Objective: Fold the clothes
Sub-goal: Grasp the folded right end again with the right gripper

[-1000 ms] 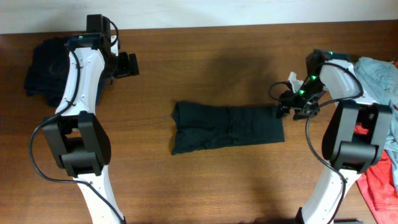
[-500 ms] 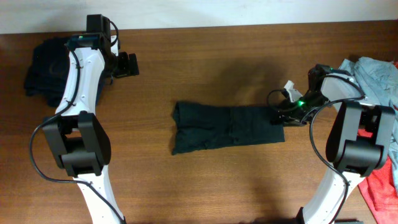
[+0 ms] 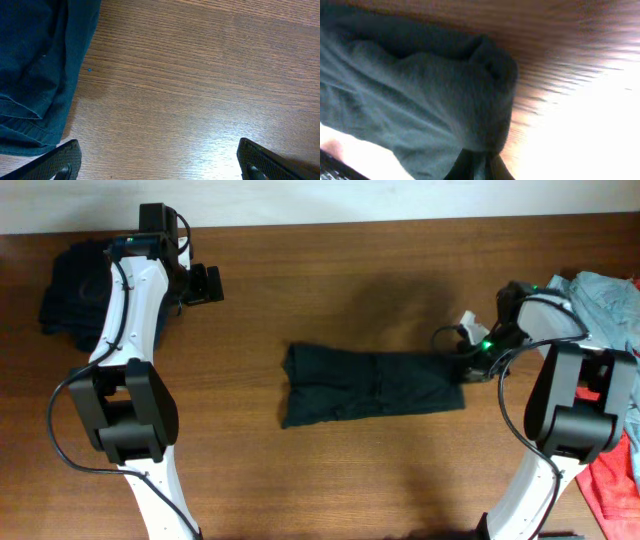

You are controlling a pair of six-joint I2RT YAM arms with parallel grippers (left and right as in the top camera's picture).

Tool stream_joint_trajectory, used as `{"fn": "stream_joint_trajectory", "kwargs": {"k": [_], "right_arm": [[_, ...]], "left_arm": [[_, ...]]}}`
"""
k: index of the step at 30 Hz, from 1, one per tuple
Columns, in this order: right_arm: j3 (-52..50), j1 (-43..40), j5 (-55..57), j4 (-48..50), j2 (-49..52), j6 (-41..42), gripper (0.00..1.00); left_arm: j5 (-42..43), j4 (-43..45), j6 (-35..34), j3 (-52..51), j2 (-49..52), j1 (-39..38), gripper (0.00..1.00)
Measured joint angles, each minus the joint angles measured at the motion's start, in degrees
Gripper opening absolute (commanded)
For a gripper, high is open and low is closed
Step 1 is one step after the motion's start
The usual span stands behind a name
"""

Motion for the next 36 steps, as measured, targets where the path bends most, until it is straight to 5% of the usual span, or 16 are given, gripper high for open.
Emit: {"fn": "stream_joint_trajectory", "kwargs": {"k": [17,36], "right_arm": [[17.25,-7.02,8.04,-13.73,0.0,0.09,0.04],[26.58,4.68,8.41,-22.99,0.02,7.32,0.08]], "left_arm": [[0.0,0.0,0.0,0.0,0.0,0.0,0.99],[0.0,0.0,0.0,0.0,0.0,0.0,0.99]]}}
